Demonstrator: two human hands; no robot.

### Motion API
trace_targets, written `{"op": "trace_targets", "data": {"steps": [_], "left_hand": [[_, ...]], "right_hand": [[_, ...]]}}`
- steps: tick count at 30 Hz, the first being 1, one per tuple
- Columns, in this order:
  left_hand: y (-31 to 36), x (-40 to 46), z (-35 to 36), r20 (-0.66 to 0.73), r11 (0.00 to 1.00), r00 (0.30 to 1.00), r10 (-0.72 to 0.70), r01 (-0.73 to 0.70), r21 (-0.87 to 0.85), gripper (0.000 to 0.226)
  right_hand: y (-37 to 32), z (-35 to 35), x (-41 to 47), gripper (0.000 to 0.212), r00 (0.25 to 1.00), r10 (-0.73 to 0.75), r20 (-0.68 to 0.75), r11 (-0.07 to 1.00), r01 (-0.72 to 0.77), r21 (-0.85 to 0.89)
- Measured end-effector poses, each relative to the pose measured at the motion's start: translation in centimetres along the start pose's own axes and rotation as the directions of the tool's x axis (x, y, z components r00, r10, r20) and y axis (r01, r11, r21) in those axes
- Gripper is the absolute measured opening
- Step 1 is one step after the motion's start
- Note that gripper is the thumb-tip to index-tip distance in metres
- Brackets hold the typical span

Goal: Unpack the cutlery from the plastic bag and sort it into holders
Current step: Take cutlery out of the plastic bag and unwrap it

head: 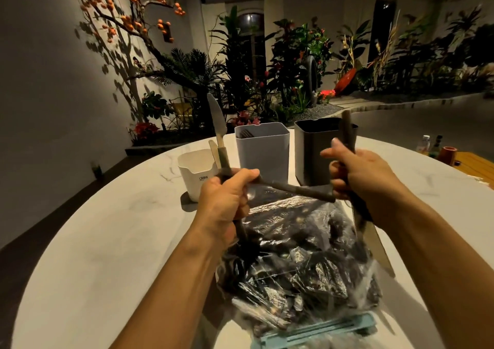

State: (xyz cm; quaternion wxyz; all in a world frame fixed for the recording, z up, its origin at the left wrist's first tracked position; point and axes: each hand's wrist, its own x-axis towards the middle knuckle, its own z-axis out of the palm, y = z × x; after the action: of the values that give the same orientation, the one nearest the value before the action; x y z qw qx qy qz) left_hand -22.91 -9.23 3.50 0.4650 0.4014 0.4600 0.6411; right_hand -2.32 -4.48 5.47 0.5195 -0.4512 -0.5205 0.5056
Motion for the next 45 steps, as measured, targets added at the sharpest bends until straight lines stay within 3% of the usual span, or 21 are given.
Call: {"op": "trace_targets", "data": {"steps": [5, 8, 11, 15, 19, 22, 24, 27, 32, 35, 39, 42, 45], "left_hand": [[-0.1, -0.2, 1.0, -0.018, 0.995, 0.997, 0.072, -0.073, -0.069, 0.034], [-0.1, -0.4, 1.2, -0.050, 0.995, 0.994, 0.099, -0.100, -0.019, 0.050], [0.0, -0.4, 1.3, -0.099, 0.992, 0.987, 0.130, -0.130, 0.009, 0.058], [-0.2, -0.3, 1.5, -0.105, 0.992, 0.987, 0.123, -0.118, 0.048, 0.064], [-0.5, -0.3, 2.3, -0.110, 0.992, 0.987, 0.115, -0.120, -0.034, 0.059], [-0.2, -0.6, 2.4, 0.032, 0.991, 0.998, 0.061, -0.057, -0.121, 0.050], [0.0, -1.0, 2.5, 0.152, 0.997, 0.986, 0.071, -0.066, -0.037, 0.035], [0.1, -1.5, 2.9, 0.292, 0.988, 0.956, 0.035, -0.077, 0.133, 0.029], [0.0, -1.7, 3.1, 0.392, 0.925, 0.918, -0.062, -0.095, 0.368, 0.020], [-0.1, -1.7, 2.9, 0.382, 0.919, 0.920, -0.094, -0.067, 0.388, 0.025], [0.0, -1.4, 2.5, 0.345, 0.916, 0.934, -0.088, -0.060, 0.397, 0.030], [-0.1, -1.4, 2.4, 0.333, 0.893, 0.938, -0.098, -0.065, 0.446, 0.023], [-0.2, -1.6, 2.5, 0.321, 0.941, 0.940, -0.116, 0.000, 0.339, 0.015]], "right_hand": [[0.3, 2.0, -1.2, 0.034, 0.931, 0.142, 0.337, 0.984, -0.097, -0.147], [-0.1, 3.0, -1.8, 0.035, 0.902, 0.129, 0.412, 0.989, -0.086, -0.121], [-0.3, 3.7, -2.1, 0.034, 0.907, 0.083, 0.414, 0.977, -0.156, 0.146], [0.4, 4.5, -2.2, 0.029, 0.892, 0.023, 0.452, 0.865, -0.244, 0.438], [1.1, 5.3, -1.6, 0.030, 0.928, 0.003, 0.373, 0.638, -0.289, 0.714], [1.1, 4.6, -0.7, 0.031, 0.976, 0.029, 0.218, 0.460, -0.206, 0.864], [1.0, 4.0, -0.4, 0.033, 0.990, 0.036, 0.140, 0.426, -0.142, 0.894], [0.8, 3.8, -0.2, 0.033, 0.998, 0.021, 0.051, 0.438, -0.055, 0.897], [0.3, 3.7, -0.3, 0.030, 0.999, -0.015, -0.037, 0.466, 0.039, 0.884], [0.5, 3.1, -0.2, 0.028, 0.999, -0.013, -0.037, 0.505, 0.039, 0.862], [1.0, 2.9, -0.1, 0.026, 0.995, 0.015, -0.101, 0.679, 0.064, 0.732], [1.1, 3.1, -0.1, 0.024, 0.992, 0.045, -0.115, 0.679, 0.054, 0.732], [1.0, 3.1, -0.4, 0.026, 0.995, 0.044, -0.087, 0.612, 0.042, 0.790]]}}
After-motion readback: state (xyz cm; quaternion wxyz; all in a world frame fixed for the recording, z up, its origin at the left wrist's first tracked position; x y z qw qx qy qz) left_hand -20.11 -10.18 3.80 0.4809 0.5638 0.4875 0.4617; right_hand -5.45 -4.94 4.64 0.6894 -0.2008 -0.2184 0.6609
